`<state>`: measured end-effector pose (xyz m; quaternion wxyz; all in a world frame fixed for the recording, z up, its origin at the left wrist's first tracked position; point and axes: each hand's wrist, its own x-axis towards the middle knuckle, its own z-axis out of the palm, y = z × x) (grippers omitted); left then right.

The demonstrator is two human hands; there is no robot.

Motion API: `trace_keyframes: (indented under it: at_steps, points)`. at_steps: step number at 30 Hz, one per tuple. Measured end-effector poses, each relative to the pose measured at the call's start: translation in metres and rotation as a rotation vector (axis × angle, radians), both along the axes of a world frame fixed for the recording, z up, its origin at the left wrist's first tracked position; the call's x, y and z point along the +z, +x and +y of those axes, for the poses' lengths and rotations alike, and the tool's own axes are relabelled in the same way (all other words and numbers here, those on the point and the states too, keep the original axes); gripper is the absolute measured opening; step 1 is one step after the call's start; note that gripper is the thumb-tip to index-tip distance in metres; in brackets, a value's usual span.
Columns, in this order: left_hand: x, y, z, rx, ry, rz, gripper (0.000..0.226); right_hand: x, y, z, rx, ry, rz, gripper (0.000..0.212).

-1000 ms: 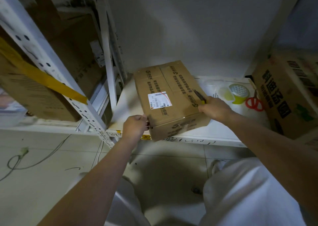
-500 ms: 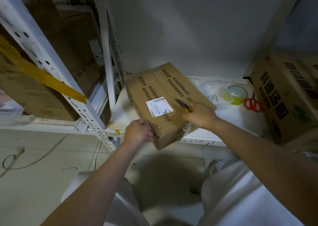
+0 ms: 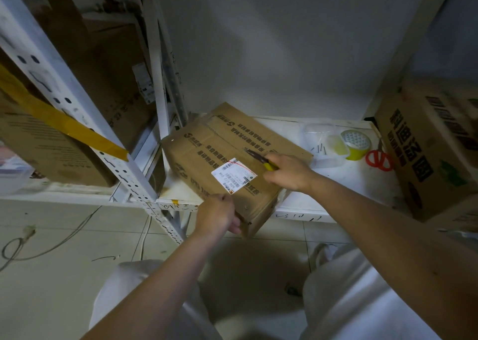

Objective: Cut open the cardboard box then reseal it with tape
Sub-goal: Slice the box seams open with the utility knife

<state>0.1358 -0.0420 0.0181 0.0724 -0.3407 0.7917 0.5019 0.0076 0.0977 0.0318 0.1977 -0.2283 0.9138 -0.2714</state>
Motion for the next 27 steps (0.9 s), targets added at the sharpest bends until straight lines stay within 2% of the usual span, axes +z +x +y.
trace_keyframes:
  at_steps: [6,11,14,18,20,21,23,25,27]
  points:
    - [-0.002,-0.008,0.016,0.053,0.219,0.009,0.021,-0.007,-0.013,0.001,-0.058,-0.104,0.038,0.028]
    - [0.010,-0.021,0.037,0.076,0.458,0.018,0.020,-0.005,-0.023,0.002,-0.150,-0.206,0.077,0.039]
    - [0.015,-0.030,0.050,0.052,0.570,0.072,0.018,-0.003,-0.022,0.007,-0.214,-0.207,0.149,0.033]
    - [0.014,-0.047,0.057,0.005,0.552,0.100,0.017,-0.001,-0.016,0.024,-0.234,-0.119,0.202,0.019]
    - [0.012,-0.052,0.055,-0.051,0.453,0.126,0.013,0.001,-0.012,0.036,-0.241,0.008,0.201,0.012]
    - [0.010,-0.055,0.053,-0.077,0.324,0.162,0.015,0.002,-0.011,0.041,-0.244,0.085,0.198,0.016]
    - [0.005,-0.057,0.045,-0.197,-0.175,0.264,0.015,0.006,-0.006,0.053,-0.245,0.210,0.185,0.025]
    - [0.002,-0.060,0.036,-0.372,-0.699,0.332,0.026,0.010,0.004,0.062,-0.230,0.295,0.179,0.032]
    - [0.001,-0.064,0.032,-0.570,-0.906,0.290,0.047,0.015,0.016,0.067,-0.201,0.380,0.190,0.039]
